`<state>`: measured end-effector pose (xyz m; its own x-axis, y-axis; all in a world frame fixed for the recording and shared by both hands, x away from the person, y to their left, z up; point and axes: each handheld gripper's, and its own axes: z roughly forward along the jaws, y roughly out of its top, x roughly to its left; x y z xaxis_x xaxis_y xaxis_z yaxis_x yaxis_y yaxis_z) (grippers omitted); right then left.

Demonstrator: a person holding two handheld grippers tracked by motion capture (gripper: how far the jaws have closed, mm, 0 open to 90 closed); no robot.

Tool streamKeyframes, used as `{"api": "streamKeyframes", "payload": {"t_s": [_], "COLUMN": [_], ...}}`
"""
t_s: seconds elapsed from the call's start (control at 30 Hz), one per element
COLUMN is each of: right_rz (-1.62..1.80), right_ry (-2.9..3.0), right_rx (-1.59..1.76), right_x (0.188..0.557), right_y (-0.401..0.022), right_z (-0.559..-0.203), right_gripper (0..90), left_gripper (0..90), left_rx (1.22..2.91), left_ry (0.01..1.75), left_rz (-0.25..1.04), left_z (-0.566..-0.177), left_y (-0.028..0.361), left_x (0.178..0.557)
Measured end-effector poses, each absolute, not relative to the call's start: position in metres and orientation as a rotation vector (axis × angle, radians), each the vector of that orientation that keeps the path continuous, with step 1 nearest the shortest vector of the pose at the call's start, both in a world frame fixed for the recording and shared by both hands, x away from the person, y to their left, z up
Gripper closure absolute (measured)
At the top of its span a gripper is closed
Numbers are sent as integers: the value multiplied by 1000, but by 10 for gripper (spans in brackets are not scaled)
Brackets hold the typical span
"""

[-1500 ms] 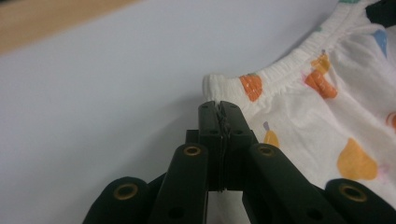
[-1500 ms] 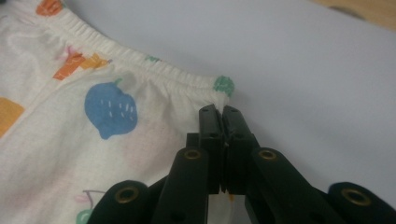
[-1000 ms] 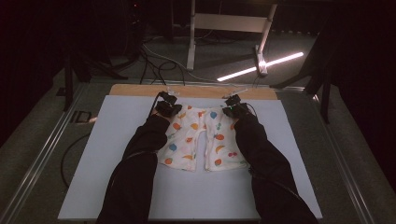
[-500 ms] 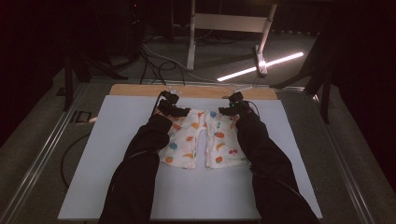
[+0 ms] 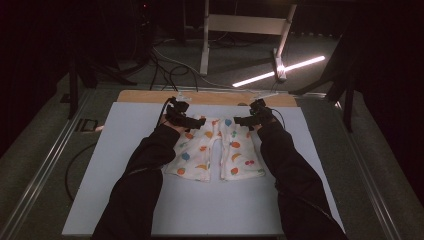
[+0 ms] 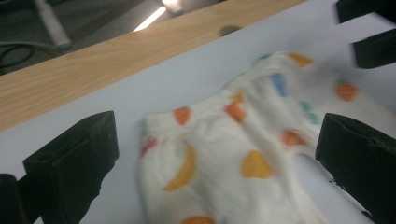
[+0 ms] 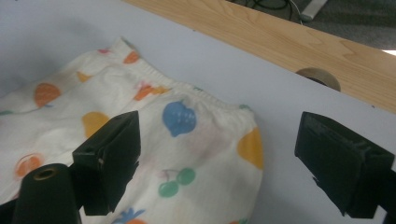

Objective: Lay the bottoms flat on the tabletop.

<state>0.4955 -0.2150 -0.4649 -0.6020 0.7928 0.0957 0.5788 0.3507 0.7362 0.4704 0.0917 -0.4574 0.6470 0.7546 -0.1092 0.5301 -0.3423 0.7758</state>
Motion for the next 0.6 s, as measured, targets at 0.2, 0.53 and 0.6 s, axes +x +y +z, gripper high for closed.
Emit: {"api": "streamKeyframes", "payload": {"t_s": [0.2,0.53,0.6], "right_rz": [1097,1184,1188], "right_ry": [2358,2399,2414], "right_rx": [1171,1078,1050], "right_x": [480,447,441], "right_y": [-216,-216,-217], "right_z": [-462,-460,-461], "right_gripper": [146,146,144], "left_gripper": [1,1,0], "left_rx": [2036,2028,2028], "left_ry": [918,832,828], "left_rz": [338,296,289], "left_z": [-453,-449,-451], "left_y": [99,124,129], "left_x": [450,412,405]}}
